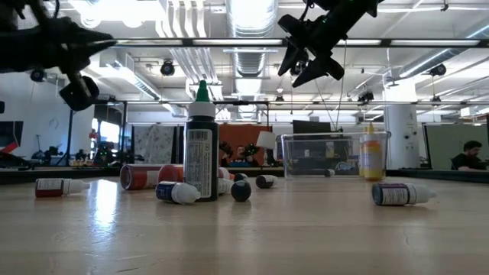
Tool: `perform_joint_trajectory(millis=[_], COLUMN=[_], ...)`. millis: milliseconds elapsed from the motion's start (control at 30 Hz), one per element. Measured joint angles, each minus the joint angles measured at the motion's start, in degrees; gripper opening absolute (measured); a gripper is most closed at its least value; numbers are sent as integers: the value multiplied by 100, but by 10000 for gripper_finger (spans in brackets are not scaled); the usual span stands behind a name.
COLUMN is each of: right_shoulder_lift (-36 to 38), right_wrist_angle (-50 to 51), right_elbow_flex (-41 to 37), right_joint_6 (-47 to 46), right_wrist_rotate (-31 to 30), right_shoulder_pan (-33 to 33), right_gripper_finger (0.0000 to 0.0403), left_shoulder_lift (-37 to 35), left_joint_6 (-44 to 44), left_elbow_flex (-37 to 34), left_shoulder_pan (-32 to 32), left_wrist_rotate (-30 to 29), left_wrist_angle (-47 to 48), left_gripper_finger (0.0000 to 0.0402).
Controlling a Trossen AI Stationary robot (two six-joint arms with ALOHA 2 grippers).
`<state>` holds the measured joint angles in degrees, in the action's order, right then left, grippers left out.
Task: Pick & Place food coloring
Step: Put the small green food coloring bottle into the transparent bin
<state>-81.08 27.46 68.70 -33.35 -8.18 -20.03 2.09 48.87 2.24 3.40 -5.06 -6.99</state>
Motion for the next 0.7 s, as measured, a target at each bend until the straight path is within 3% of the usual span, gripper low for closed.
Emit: perform_joint_trajectory(millis=[67,533,700], right_shoulder_lift=[0,-2,-2], right_wrist_angle=[-9,-51,-389], right_elbow_flex=[16,7,7], right_joint_6=[-51,-419,-407], right_wrist_rotate=[60,61,31], right_shoulder_pan=[89,519,516], right_gripper_finger=[231,230,231], left_shoulder_lift=[0,0,0], left_joint_6=[197,452,-860], left_elbow_flex=[31,19,19], left_shoulder_pan=[-3,3,-5], left_wrist_rotate=[-279,-423,-1554], left_wrist_angle=[-164,-333,-1948], left_gripper_finger=[0,0,0])
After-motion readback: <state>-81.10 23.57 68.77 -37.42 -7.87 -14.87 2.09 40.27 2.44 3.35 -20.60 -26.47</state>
